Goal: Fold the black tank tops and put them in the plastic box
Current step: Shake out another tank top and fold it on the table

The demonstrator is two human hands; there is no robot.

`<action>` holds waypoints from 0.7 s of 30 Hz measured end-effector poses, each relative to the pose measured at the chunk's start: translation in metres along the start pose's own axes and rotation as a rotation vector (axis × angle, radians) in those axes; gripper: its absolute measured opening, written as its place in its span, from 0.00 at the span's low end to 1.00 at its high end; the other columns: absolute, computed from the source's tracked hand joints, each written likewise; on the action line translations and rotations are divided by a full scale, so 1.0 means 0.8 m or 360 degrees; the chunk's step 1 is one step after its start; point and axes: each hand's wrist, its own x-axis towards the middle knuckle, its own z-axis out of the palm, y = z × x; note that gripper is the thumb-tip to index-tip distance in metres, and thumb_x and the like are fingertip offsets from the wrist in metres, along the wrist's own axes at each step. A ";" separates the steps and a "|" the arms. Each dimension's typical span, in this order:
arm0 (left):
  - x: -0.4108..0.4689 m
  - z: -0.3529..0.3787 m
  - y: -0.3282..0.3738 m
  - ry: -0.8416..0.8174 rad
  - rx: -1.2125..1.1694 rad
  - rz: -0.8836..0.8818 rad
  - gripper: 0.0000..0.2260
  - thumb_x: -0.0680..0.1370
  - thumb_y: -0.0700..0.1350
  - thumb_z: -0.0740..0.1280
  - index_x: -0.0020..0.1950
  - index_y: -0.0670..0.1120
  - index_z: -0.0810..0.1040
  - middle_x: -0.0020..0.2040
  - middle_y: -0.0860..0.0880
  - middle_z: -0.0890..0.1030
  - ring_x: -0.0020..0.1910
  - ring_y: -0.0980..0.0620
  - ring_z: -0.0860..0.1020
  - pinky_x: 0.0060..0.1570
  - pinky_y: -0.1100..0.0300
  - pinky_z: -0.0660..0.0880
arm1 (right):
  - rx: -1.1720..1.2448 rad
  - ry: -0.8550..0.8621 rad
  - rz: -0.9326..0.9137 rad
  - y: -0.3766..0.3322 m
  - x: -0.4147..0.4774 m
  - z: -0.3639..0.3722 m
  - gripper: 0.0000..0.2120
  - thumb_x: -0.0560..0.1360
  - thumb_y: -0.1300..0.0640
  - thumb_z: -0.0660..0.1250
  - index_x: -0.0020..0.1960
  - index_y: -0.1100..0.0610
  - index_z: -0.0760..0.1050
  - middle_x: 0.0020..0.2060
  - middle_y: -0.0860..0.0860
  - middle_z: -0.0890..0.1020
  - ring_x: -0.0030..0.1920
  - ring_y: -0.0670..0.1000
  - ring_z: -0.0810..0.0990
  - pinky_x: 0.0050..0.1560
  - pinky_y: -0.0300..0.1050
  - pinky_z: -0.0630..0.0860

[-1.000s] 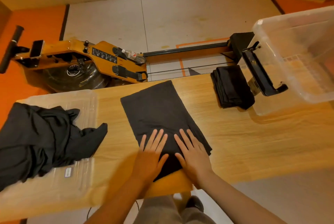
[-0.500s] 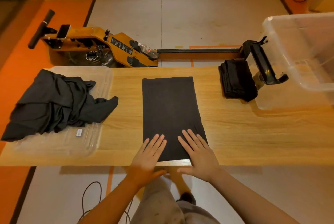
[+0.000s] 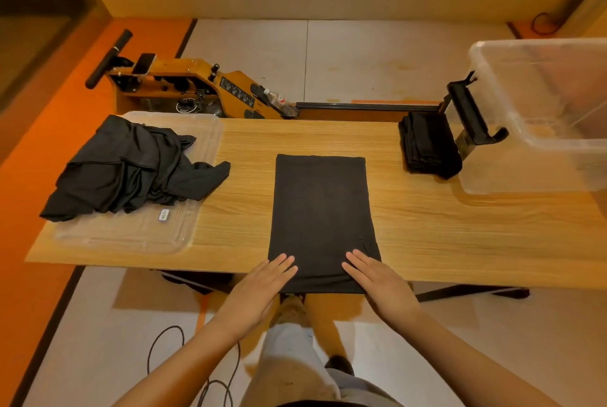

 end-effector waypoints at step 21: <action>0.192 -0.129 -0.096 0.0169 -0.1496 -0.0757 0.12 0.82 0.48 0.60 0.44 0.47 0.80 0.41 0.51 0.81 0.39 0.60 0.78 0.38 0.63 0.70 | 0.1389 0.0368 0.0885 0.052 0.157 -0.095 0.10 0.79 0.49 0.63 0.47 0.54 0.78 0.40 0.47 0.81 0.42 0.45 0.79 0.43 0.48 0.77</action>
